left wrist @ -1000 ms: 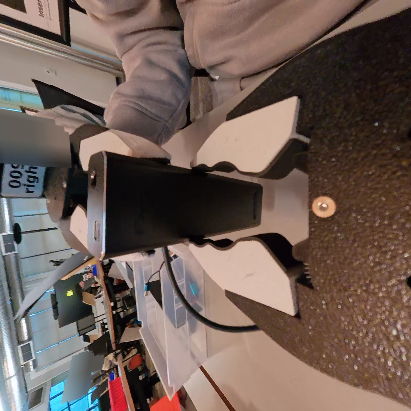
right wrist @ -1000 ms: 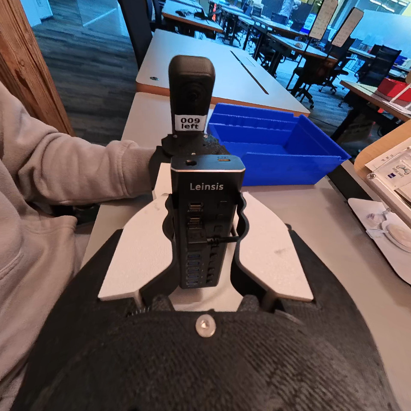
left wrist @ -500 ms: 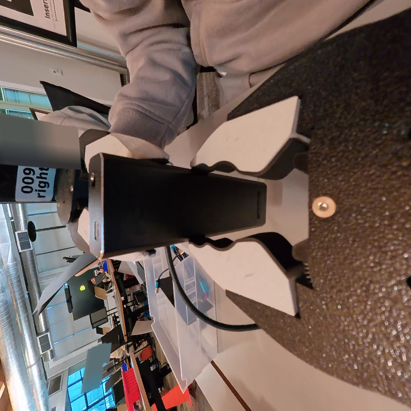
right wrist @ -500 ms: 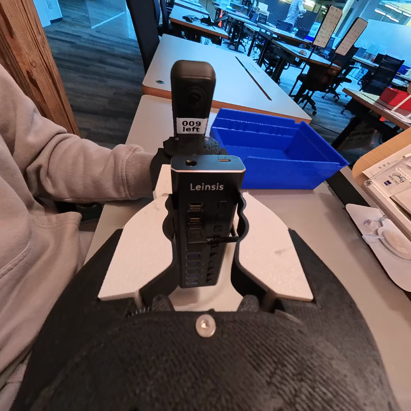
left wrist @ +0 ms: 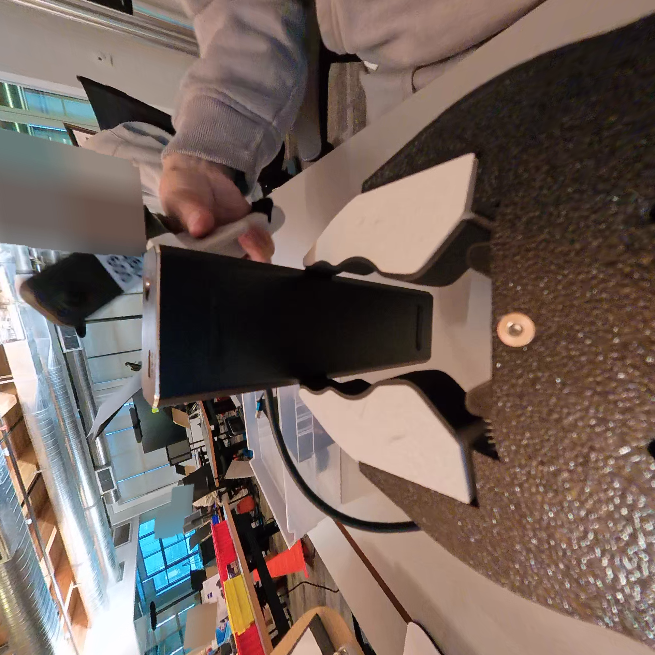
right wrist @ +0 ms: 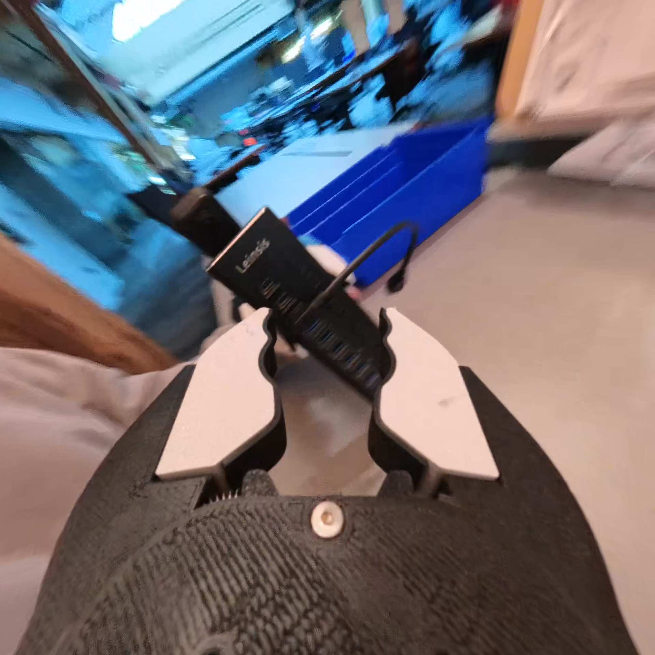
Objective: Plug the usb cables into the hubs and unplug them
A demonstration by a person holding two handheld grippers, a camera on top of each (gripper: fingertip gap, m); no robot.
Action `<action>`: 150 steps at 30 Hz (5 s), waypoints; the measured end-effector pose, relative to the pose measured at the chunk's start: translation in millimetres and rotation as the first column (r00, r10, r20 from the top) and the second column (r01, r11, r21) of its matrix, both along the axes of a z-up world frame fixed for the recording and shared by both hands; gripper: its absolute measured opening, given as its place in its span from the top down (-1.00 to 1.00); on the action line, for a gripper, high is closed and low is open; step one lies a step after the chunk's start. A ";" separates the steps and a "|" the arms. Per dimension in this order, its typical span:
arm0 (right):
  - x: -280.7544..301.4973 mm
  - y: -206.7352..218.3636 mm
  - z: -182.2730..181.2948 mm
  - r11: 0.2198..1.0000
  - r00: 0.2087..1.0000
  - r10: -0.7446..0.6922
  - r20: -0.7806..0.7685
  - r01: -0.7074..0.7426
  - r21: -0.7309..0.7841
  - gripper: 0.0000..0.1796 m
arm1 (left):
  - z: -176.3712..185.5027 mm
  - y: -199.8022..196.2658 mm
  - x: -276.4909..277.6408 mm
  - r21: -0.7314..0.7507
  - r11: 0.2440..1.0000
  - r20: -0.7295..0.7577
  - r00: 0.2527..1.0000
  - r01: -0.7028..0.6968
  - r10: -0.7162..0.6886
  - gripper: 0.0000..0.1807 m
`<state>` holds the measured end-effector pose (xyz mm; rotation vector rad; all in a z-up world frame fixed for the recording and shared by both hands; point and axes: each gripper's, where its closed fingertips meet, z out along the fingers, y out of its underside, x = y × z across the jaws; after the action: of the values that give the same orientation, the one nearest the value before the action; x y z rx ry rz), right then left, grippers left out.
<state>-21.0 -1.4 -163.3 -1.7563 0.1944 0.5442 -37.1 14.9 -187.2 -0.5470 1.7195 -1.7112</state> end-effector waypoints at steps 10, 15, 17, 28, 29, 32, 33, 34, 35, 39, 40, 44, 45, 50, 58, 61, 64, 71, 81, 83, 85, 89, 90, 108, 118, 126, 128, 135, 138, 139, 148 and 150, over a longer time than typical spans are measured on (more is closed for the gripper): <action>-34.0 -3.3 -17.7 0.973 0.865 0.143 -0.481 -0.212 -0.091 0.87 | -8.7 -17.6 -5.8 0.080 0.994 0.014 0.997 0.068 -0.070 0.36; -33.2 -17.9 -25.2 0.961 0.867 0.160 -0.472 -0.247 -0.127 0.88 | -12.2 -28.2 -8.0 0.101 0.989 0.003 0.995 0.104 -0.105 0.36; -32.4 -25.9 -27.8 0.951 0.860 0.170 -0.481 -0.271 -0.148 0.88 | -16.0 -34.5 -6.0 0.122 0.987 -0.009 0.994 0.108 -0.107 0.36; -35.7 -40.9 -21.9 0.950 0.870 0.206 -0.448 -0.288 -0.122 0.88 | -7.2 -48.6 -9.3 0.122 0.985 0.046 0.990 0.125 -0.131 0.37; -33.3 -43.5 -23.5 0.948 0.872 0.195 -0.449 -0.285 -0.141 0.88 | -8.6 -51.1 -7.9 0.129 0.984 0.036 0.991 0.123 -0.128 0.37; -30.1 -47.9 -24.9 0.949 0.864 0.184 -0.469 -0.280 -0.145 0.88 | -10.7 -55.4 -3.8 0.132 0.985 0.042 0.992 0.114 -0.120 0.37; -30.1 -48.1 -24.1 0.951 0.849 0.185 -0.496 -0.282 -0.128 0.89 | -10.3 -56.2 -4.0 0.125 0.985 0.041 0.991 0.121 -0.127 0.37; -30.1 -48.1 -23.7 0.952 0.831 0.188 -0.524 -0.285 -0.110 0.89 | -9.3 -55.8 -4.4 0.120 0.985 0.044 0.991 0.123 -0.129 0.37; -29.9 -49.0 -25.4 0.949 0.816 0.203 -0.541 -0.300 -0.098 0.89 | -9.1 -55.8 -4.9 0.122 0.985 0.044 0.990 0.124 -0.130 0.37; -28.2 -48.0 -23.5 0.954 0.772 0.198 -0.604 -0.292 -0.060 0.90 | -9.9 -54.7 -5.0 0.115 0.986 0.038 0.991 0.120 -0.125 0.37; -30.8 -47.2 -17.1 0.956 0.745 0.213 -0.632 -0.293 -0.023 0.90 | -6.4 -53.7 -5.7 0.099 0.988 0.049 0.991 0.120 -0.126 0.37; -35.3 -46.0 -12.0 0.962 0.710 0.218 -0.670 -0.273 0.023 0.90 | 2.1 -52.0 -11.4 0.049 0.985 0.068 0.984 0.163 -0.166 0.36; -34.5 -45.4 -13.5 0.967 0.708 0.200 -0.677 -0.252 0.023 0.90 | 4.5 -51.9 -12.8 0.025 0.984 0.076 0.981 0.175 -0.177 0.36; -34.0 -43.6 -18.4 0.981 0.624 0.182 -0.760 -0.173 0.093 0.90 | 1.1 -51.7 -13.8 0.024 0.980 0.056 0.979 0.197 -0.198 0.37; -33.2 -37.7 -15.9 0.993 0.746 0.118 -0.655 -0.110 0.054 0.90 | -7.0 -46.8 -9.8 0.105 0.985 -0.020 0.991 0.136 -0.134 0.37; -35.2 -36.2 -11.8 0.993 0.785 0.113 -0.610 -0.105 0.050 0.90 | 2.7 -49.2 -10.1 0.094 0.989 -0.018 0.993 0.115 -0.114 0.33; -35.2 -35.1 -9.0 0.994 0.809 0.108 -0.578 -0.103 0.042 0.90 | 7.2 -49.7 -9.3 0.055 0.992 -0.058 0.992 0.116 -0.113 0.31; -31.4 -34.5 -14.6 0.995 0.863 0.065 -0.501 -0.095 -0.036 0.89 | 2.9 -52.8 -4.1 0.125 0.990 -0.017 0.998 0.061 -0.059 0.32; -33.5 -34.9 -26.0 0.985 0.861 0.112 -0.497 -0.163 -0.061 0.89 | -5.5 -51.5 -3.7 0.155 0.986 0.044 0.997 0.058 -0.066 0.33; -34.1 -36.0 -19.4 0.984 0.843 0.133 -0.521 -0.174 -0.030 0.90 | -3.0 -52.4 -4.6 0.147 0.987 0.052 0.996 0.063 -0.071 0.33; 2.3 -46.5 -14.9 1.000 0.845 0.015 -0.535 -0.018 0.001 0.89 | 6.8 -45.4 -10.0 0.128 0.989 0.075 0.994 0.071 -0.081 0.32; 46.2 -90.4 -14.8 0.997 0.898 -0.074 -0.434 0.069 -0.028 0.90 | 49.0 43.1 -22.2 -0.030 0.991 0.179 0.975 -0.131 0.135 0.33; 33.0 -87.8 -7.7 0.999 0.923 -0.018 -0.385 0.005 -0.034 0.90 | 49.5 46.1 -23.5 -0.023 0.991 0.169 0.977 -0.131 0.133 0.33; 166.6 -191.8 34.9 0.904 0.913 -0.067 0.402 0.226 -0.363 0.91 | 25.9 18.4 -13.9 0.049 0.997 0.057 0.996 -0.066 0.063 0.33; 170.6 -140.8 53.2 0.988 0.960 0.007 0.279 0.037 -0.153 0.91 | 18.5 12.4 -11.5 0.059 0.997 0.027 0.999 -0.044 0.042 0.33; 203.2 -148.2 80.9 0.985 0.938 -0.064 0.341 0.114 -0.130 0.91 | 16.5 12.9 -10.9 0.037 0.999 0.019 1.000 -0.025 0.024 0.33; 210.0 -143.3 64.5 0.974 0.943 -0.042 0.329 0.111 -0.196 0.91 | 16.3 12.4 -10.1 0.031 0.999 0.017 1.000 -0.020 0.020 0.33; 232.7 -121.8 3.7 0.922 0.990 -0.058 0.128 0.102 -0.374 0.91 | 12.9 10.4 -9.0 0.037 0.999 0.003 1.000 -0.019 0.019 0.33; 271.0 -134.8 -40.6 0.773 0.956 -0.167 0.240 0.278 -0.570 0.91 | 12.4 10.2 -8.6 0.032 0.999 0.000 1.000 -0.016 0.016 0.33; 282.1 -139.8 -52.2 0.716 0.938 -0.180 0.296 0.332 -0.614 0.90 | 11.5 10.2 -8.1 0.034 0.999 -0.003 1.000 -0.017 0.017 0.33; 325.1 -161.6 -81.5 0.432 0.677 0.030 0.736 0.655 -0.620 0.33 | 8.3 10.1 -6.3 0.031 0.999 -0.012 1.000 -0.014 0.015 0.33; 305.7 -139.1 -63.8 0.548 0.677 -0.058 0.734 0.636 -0.544 0.23 | 8.4 11.6 -5.9 0.021 1.000 -0.012 1.000 -0.018 0.018 0.33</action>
<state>284.7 -140.5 -227.1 -2.5461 0.3414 -0.6323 -42.9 26.5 -178.8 -0.5628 1.7345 -1.6787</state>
